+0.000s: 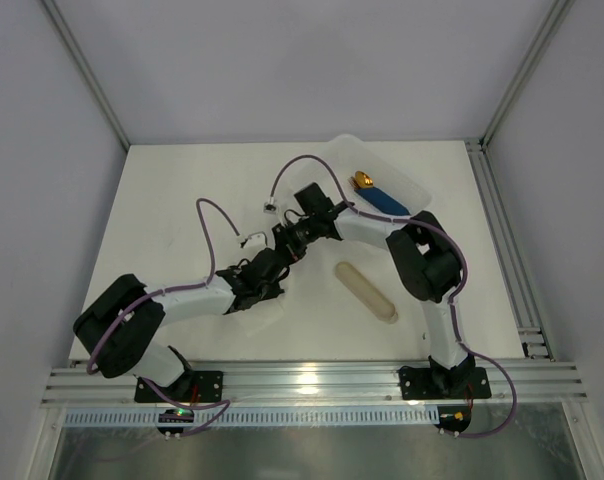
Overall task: Place the utensils on the paper napkin and roll it up
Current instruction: Roll the napkin at the center of the board.
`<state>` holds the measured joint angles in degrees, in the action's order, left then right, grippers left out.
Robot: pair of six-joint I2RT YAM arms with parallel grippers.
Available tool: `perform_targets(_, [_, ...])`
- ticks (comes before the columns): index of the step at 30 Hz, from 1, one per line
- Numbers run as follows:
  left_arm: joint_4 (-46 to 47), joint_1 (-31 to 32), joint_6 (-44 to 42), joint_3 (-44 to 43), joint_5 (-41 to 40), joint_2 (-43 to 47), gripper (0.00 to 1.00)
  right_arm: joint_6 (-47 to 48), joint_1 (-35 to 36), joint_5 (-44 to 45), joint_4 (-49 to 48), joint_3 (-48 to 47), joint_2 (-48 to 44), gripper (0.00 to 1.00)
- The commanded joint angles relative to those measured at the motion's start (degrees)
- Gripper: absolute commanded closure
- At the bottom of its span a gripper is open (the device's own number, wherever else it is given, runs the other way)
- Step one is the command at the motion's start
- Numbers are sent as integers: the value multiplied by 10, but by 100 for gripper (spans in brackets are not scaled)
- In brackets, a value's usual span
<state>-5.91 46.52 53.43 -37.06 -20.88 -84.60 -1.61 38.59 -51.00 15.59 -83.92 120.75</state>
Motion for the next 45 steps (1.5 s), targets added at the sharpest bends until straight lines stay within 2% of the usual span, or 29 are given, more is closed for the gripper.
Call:
perform_targets(1, [-21,2,-1,9,-17,10,100,13,10,-11,-2,12,-31,96])
perform_targets(15, [-23,3,1,14,-18,20,100,27,27,4,15,24,-12,96])
perform_targets(20, [-22,4,2,17,-20,21,100,35,32,12,40,1,8,96])
perform_targets(45, [-74,36,-8,-15,-72,37,100,24,44,43,46,-7,69,96])
